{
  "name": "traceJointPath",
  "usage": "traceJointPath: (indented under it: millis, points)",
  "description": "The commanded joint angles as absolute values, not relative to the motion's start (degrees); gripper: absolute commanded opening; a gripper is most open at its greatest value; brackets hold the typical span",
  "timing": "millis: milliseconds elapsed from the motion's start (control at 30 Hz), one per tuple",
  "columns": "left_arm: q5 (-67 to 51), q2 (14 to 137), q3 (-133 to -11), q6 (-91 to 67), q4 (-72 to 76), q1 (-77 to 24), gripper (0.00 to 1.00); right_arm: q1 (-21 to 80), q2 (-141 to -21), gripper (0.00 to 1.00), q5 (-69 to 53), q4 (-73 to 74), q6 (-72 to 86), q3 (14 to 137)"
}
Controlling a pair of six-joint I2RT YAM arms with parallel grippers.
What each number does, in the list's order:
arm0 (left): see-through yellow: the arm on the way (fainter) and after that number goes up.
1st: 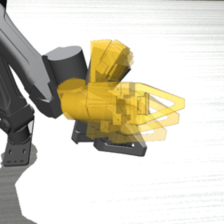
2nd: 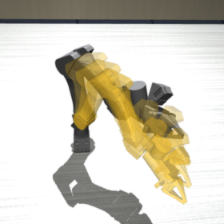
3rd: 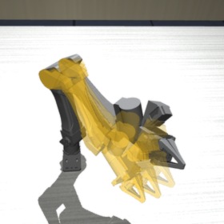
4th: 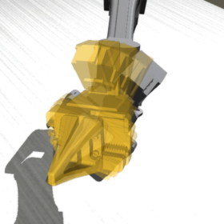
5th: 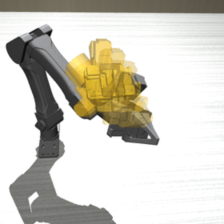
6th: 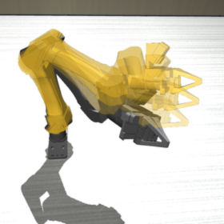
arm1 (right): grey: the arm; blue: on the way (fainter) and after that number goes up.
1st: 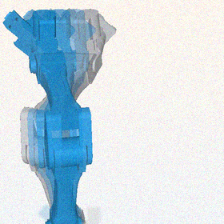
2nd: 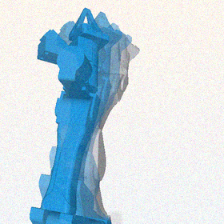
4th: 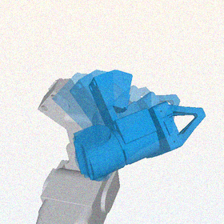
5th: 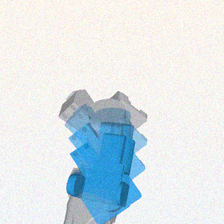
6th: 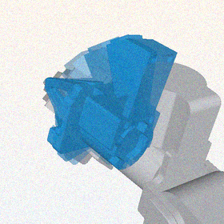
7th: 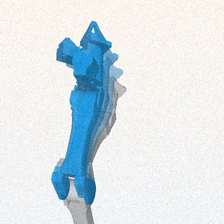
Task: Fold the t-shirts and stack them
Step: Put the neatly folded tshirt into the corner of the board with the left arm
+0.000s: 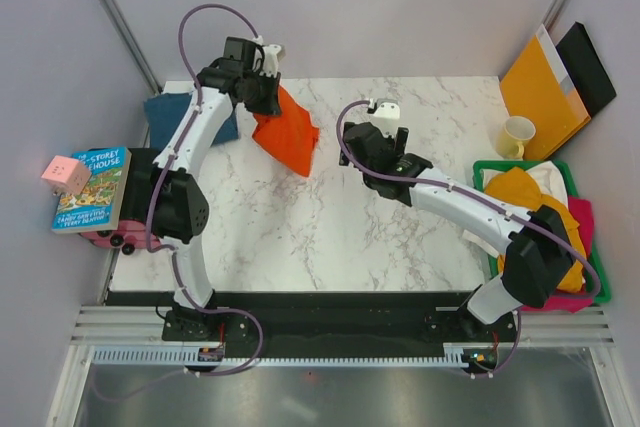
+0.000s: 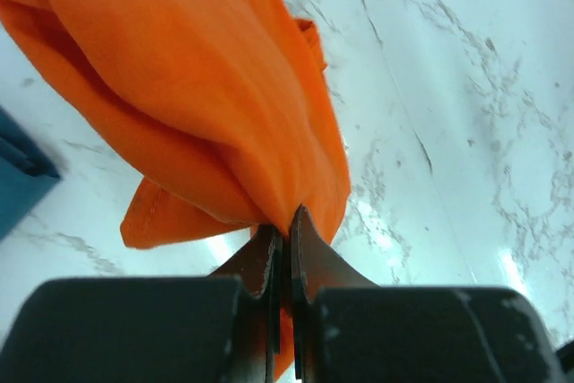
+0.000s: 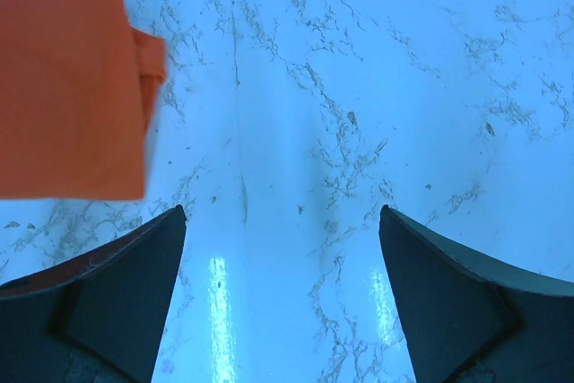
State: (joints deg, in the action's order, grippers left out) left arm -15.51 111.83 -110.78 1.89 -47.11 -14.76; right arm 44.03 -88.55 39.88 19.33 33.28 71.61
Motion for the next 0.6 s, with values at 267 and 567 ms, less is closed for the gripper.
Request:
traceJointPath:
  millis: [267,567]
  points:
    - [-9.1,124.3,-134.3,8.6,-52.2,-11.3,0.02,44.2,-84.9,0.96,38.3,17.0,31.0,68.1]
    - [-7.7,133.3,-145.2,14.6,-52.2,-6.2,0.02,44.1,-83.8,0.96,37.7,16.6,31.8,64.6]
